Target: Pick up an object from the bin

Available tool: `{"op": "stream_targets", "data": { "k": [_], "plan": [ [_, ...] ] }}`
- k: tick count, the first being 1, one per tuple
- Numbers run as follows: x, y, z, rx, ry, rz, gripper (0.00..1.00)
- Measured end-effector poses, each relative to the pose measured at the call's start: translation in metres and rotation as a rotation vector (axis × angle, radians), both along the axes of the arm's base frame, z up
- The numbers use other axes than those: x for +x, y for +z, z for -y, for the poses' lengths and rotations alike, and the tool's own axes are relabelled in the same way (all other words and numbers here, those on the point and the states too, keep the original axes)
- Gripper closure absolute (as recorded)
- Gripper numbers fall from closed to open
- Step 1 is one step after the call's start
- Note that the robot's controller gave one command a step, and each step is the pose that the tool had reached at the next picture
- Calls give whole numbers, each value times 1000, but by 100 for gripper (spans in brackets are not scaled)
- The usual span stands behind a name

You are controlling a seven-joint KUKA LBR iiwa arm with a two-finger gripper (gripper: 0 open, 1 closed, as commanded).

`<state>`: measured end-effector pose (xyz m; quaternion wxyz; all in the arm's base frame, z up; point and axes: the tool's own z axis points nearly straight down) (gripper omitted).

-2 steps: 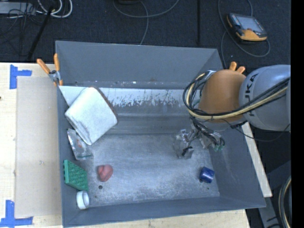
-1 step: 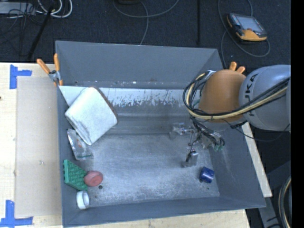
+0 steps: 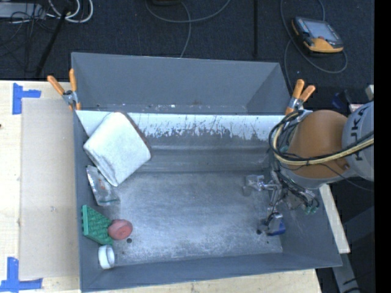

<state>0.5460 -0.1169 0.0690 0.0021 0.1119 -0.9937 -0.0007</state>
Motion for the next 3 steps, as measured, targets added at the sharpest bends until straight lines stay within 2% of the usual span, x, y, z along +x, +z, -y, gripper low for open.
{"op": "stream_targets", "data": {
  "k": [1, 2, 3],
  "plan": [
    [-51, 0, 43, 2, 57, -1, 0],
    [-48, 0, 40, 2, 65, 3, 100],
    [-63, 150, 35, -3, 55, 11, 100]
  ]
}}
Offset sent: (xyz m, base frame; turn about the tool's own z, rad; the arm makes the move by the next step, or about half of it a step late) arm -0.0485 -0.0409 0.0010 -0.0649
